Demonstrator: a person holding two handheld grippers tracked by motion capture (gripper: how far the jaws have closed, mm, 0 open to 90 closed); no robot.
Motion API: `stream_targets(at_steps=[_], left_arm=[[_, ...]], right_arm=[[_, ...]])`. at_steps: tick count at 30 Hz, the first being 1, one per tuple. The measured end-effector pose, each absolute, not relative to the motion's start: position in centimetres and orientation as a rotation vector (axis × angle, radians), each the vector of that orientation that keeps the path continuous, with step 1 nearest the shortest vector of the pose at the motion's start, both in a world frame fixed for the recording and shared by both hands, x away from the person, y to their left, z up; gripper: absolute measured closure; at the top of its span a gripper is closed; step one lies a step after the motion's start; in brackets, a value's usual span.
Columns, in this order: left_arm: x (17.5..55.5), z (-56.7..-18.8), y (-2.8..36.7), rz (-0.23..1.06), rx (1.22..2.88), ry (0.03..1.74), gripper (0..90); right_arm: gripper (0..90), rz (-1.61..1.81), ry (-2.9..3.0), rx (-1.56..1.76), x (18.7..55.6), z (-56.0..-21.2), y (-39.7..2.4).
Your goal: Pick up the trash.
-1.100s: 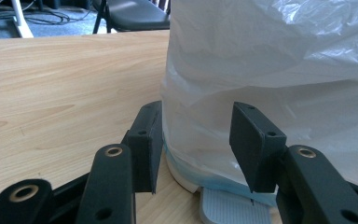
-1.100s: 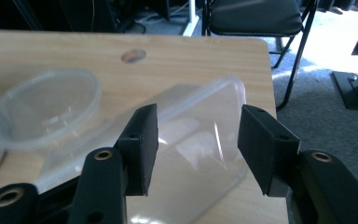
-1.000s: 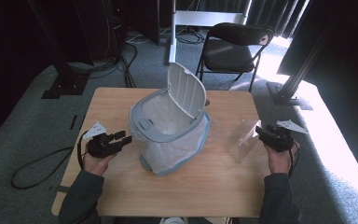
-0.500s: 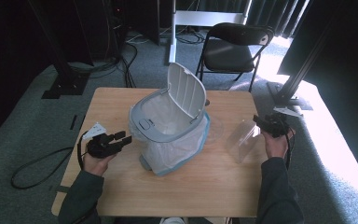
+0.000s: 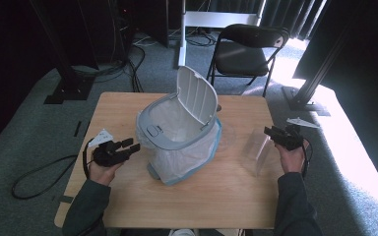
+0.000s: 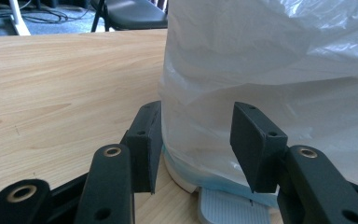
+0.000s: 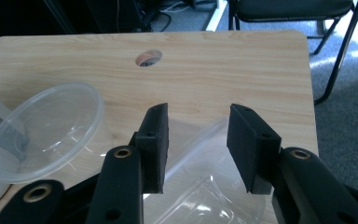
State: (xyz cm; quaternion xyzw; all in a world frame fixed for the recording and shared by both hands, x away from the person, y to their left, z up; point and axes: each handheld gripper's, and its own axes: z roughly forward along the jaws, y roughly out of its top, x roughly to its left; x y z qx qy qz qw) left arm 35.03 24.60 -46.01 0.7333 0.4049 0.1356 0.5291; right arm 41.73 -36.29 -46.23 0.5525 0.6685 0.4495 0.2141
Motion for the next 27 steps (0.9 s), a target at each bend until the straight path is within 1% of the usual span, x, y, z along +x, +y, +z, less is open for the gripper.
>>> stream_targets(at_steps=[2, 7, 11, 13, 18, 27], left_arm=[[35.0, -46.0, 24.6, 0.324, 1.750, 0.966, 53.9], [35.1, -46.1, 24.7, 0.323, 1.751, 0.970, 54.0], [35.0, -46.1, 24.8, 0.325, 1.745, 0.971, 54.0], [35.0, -46.0, 24.7, 0.325, 1.745, 0.969, 54.0], [35.1, -46.1, 24.5, 0.321, 1.752, 0.966, 54.0], [35.0, -46.3, 24.6, 0.319, 1.746, 0.968, 54.0]], right_arm=[[51.9, 1.247, 1.829, 1.535, 41.6, -46.1, -36.4], [51.7, 1.237, 1.709, 1.552, 40.6, -45.7, -37.3], [53.4, 1.187, 1.631, 1.620, 40.9, -45.8, -38.2], [55.3, 1.100, 1.639, 1.664, 42.0, -46.2, -38.5], [55.6, 0.983, 1.705, 1.632, 44.0, -46.5, -37.8], [57.3, 0.943, 1.772, 1.655, 46.4, -46.8, -38.0]])
